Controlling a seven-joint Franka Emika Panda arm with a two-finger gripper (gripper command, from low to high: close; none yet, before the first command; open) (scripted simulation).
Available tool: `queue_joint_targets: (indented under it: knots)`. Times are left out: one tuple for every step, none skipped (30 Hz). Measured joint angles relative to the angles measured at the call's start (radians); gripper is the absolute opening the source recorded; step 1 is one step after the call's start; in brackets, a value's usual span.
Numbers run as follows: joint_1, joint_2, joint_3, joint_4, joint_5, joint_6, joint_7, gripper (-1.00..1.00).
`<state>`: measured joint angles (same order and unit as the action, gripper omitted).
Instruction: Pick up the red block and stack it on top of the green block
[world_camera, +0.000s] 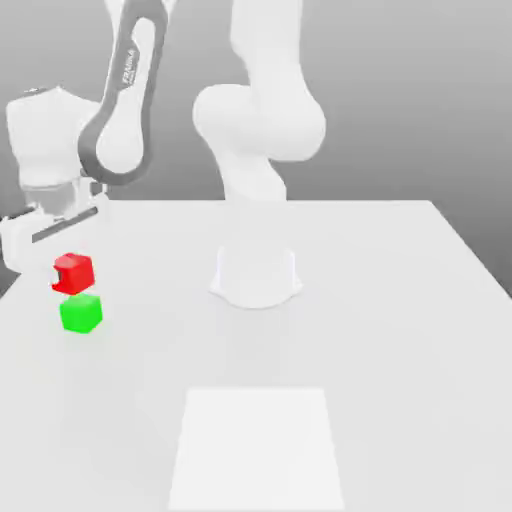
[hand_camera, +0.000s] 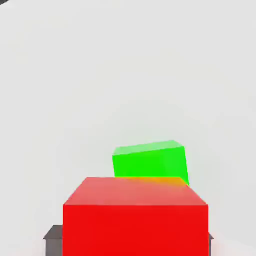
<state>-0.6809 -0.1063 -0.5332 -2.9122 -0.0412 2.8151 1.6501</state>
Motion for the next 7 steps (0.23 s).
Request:
queue_joint_targets:
  knots:
    - [0.007,0.019,-0.003,-0.001,0.018,0.019,-0.013,-1.00]
    - [0.014,0.039,-0.006,-0.002,0.037,0.038,-0.026,-1.00]
    - [0.019,0.059,-0.006,-0.003,0.057,0.058,-0.039,-1.00]
    - [0.023,0.080,-0.005,-0.005,0.078,0.079,-0.054,-1.00]
    - [0.029,0.101,-0.005,-0.007,0.100,0.100,-0.069,-1.00]
    - [0.025,0.123,0.005,-0.009,0.120,0.120,-0.083,1.00]
    - [0.026,0.123,0.005,-0.009,0.120,0.120,-0.083,1.00]
